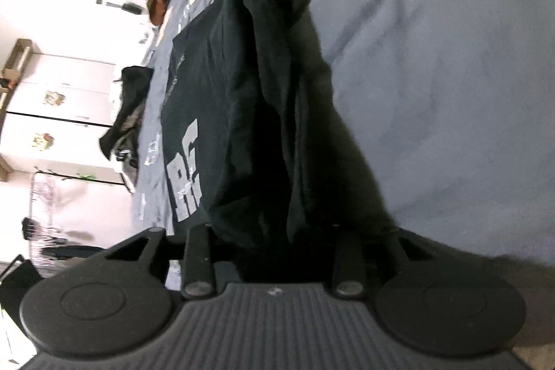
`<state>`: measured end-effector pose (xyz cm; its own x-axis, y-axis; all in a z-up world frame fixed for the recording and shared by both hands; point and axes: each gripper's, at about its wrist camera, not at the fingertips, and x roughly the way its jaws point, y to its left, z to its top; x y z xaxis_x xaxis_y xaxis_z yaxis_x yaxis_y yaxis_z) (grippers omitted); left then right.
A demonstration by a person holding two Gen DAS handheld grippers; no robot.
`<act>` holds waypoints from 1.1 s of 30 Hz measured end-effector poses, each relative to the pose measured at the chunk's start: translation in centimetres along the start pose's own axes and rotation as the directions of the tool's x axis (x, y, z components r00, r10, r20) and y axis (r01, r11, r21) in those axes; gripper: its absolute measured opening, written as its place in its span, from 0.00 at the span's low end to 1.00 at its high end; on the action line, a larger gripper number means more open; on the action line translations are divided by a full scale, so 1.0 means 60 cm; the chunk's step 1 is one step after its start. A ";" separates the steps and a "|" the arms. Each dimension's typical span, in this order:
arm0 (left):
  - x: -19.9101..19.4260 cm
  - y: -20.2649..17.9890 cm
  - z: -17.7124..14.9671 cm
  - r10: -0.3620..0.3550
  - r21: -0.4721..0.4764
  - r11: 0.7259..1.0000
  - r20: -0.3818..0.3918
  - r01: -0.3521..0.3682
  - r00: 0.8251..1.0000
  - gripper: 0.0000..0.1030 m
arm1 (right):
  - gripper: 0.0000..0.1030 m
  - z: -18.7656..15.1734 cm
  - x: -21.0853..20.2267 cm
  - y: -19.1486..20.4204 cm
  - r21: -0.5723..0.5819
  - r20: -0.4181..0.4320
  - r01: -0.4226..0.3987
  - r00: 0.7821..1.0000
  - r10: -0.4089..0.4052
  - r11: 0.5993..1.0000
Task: Fold clothes
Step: 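Grasp the same shirt end with the left gripper beside the right gripper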
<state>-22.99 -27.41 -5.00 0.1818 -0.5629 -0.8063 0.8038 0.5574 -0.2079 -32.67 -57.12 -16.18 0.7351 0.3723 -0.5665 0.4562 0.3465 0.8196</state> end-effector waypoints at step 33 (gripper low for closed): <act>0.120 0.172 0.129 -0.142 -0.181 0.970 0.105 0.159 0.984 0.95 | 0.30 -0.022 0.014 0.036 -0.047 0.037 0.063 0.997 -0.061 0.997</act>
<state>-8.98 -30.45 -8.69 0.1240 -0.6971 -0.7061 0.7061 0.5620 -0.4308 -31.74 -54.91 -14.98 0.7241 0.3183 -0.6119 0.4772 0.4094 0.7776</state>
